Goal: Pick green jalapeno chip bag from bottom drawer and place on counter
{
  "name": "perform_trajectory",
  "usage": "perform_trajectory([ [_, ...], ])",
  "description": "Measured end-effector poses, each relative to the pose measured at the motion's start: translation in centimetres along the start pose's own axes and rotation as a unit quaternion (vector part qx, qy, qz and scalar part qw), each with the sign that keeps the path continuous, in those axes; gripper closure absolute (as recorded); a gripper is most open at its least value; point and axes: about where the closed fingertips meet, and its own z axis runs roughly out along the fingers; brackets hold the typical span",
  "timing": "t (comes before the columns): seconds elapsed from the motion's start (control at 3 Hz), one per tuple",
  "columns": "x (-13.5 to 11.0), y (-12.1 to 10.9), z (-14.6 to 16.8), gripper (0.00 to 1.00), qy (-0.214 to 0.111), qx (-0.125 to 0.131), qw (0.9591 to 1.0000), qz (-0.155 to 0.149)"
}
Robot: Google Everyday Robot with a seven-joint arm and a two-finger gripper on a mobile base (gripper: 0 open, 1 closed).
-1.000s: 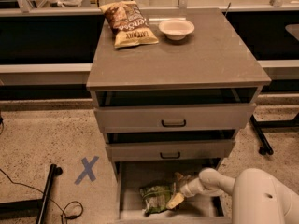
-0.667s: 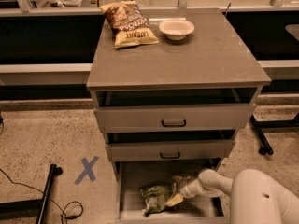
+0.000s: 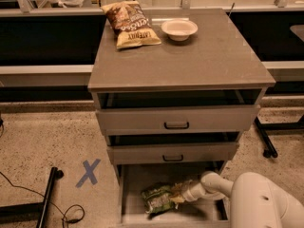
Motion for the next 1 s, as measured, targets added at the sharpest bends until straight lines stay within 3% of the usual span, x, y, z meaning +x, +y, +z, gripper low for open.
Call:
perform_trajectory([
  [0.33, -0.4, 0.1, -0.2, 0.89, -0.043, -0.002, 0.9991, 0.003],
  [0.67, -3.0, 0.8, -2.8, 1.00, -0.110, 0.002, 0.9933, -0.038],
  [1.0, -6.6, 2.1, -8.4, 1.00, -0.167, 0.038, 0.9779, -0.121],
])
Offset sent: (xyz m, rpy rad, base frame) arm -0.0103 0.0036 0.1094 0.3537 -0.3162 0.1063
